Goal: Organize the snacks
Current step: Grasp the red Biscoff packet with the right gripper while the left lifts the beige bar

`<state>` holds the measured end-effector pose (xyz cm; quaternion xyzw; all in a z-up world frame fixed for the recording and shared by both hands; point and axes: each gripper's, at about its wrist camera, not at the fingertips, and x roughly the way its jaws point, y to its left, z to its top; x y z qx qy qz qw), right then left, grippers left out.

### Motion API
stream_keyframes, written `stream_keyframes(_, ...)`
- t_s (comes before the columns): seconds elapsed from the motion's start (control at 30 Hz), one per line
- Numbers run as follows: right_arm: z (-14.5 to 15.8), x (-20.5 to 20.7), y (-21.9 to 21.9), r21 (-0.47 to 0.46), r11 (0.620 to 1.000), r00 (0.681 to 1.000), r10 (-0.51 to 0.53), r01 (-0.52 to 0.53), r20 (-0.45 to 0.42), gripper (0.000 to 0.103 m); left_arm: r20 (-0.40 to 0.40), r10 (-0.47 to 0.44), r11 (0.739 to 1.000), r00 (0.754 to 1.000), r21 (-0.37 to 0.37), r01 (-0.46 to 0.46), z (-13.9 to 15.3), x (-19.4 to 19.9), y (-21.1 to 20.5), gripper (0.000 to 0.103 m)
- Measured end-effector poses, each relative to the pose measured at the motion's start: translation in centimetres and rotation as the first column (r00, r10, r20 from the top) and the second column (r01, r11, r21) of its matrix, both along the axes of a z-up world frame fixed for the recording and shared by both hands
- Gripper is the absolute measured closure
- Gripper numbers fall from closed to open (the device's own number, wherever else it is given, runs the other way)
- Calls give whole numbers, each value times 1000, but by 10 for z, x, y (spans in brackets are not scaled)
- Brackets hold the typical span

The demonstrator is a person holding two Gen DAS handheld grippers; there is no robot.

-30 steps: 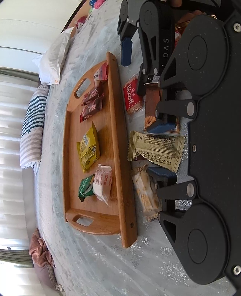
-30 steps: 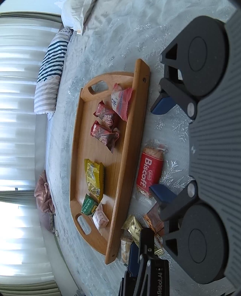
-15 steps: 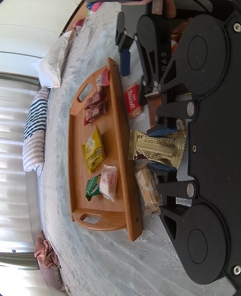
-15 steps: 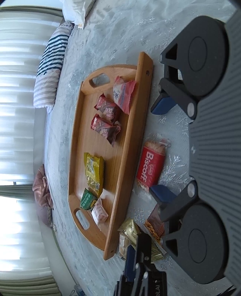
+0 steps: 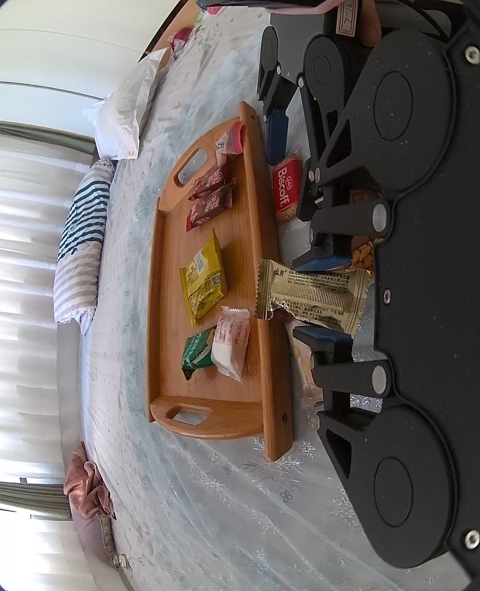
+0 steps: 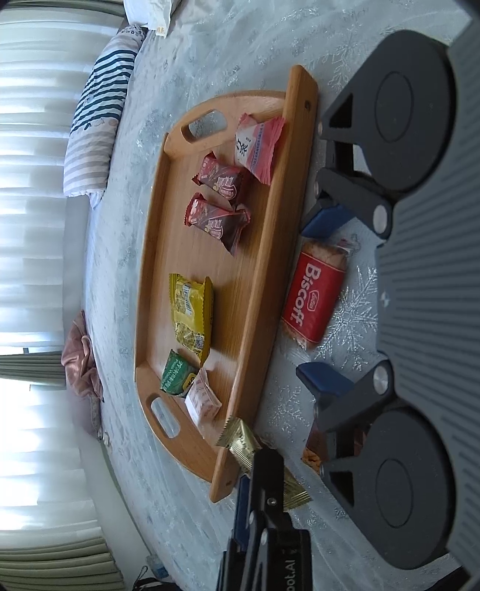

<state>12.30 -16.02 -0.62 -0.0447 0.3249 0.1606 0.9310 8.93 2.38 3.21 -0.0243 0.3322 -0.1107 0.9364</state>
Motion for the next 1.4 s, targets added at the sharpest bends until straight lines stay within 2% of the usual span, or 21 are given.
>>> stream_keyframes(0.1, 0, -4, 0, -5, 1000, 1000, -5, 6, 10, 32, 1, 1, 1000, 1000, -1, -1, 0, 0, 0, 73)
stream_keyframes(0.13, 1, -6, 0, -11, 1000, 1000, -13, 13, 14, 40, 1, 1, 1000, 1000, -2, -1, 0, 0, 0, 73)
stream_keyframes(0.17, 2, -7, 0, -10, 1000, 1000, -16, 17, 18, 42, 3, 3, 1000, 1000, -3, -3, 0, 0, 0, 73)
stream_keyframes(0.27, 4, -9, -4, 2, 1000, 1000, -27, 27, 10, 45, 4, 9, 1000, 1000, -9, -9, 0, 1, 1, 73)
stream_keyframes(0.3, 5, -9, -5, 11, 1000, 1000, -28, 28, 6, 43, 5, 10, 1000, 1000, -10, -10, 0, 1, 1, 73)
stream_keyframes(0.33, 5, -8, -6, 21, 999, 1000, -29, 29, 4, 32, 6, 11, 1000, 1000, -10, -11, 0, 1, 1, 73)
stream_keyframes(0.37, 5, -6, -6, 26, 999, 1000, -27, 27, -3, 30, 7, 14, 1000, 1000, -10, -14, 0, 1, 1, 73)
stream_keyframes(0.5, 5, 1, 2, 6, 1000, 1000, -17, 17, -11, 24, 12, 25, 1000, 1000, -16, -25, 2, 2, 3, 73)
stream_keyframes(0.63, 3, 9, 16, -20, 1000, 1000, 10, -11, -25, 13, 13, 30, 999, 999, -16, -30, 3, 3, 4, 73)
stream_keyframes(0.73, -2, 12, 19, -17, 1000, 1000, 0, 0, -29, 12, 13, 30, 999, 999, -16, -30, 3, 3, 4, 73)
stream_keyframes(0.87, -1, 8, 16, -13, 1000, 1000, -11, 11, -20, 29, 13, 31, 999, 999, -18, -31, 4, 3, 4, 73)
stream_keyframes(0.97, 1, 3, 14, -21, 1000, 1000, -15, 14, -9, 33, 14, 30, 999, 999, -17, -30, 4, 3, 4, 73)
stream_keyframes(1.4, 28, -17, -14, 15, 998, 998, -58, 57, 37, 34, 42, 37, 999, 998, -13, -36, 13, 10, 5, 73)
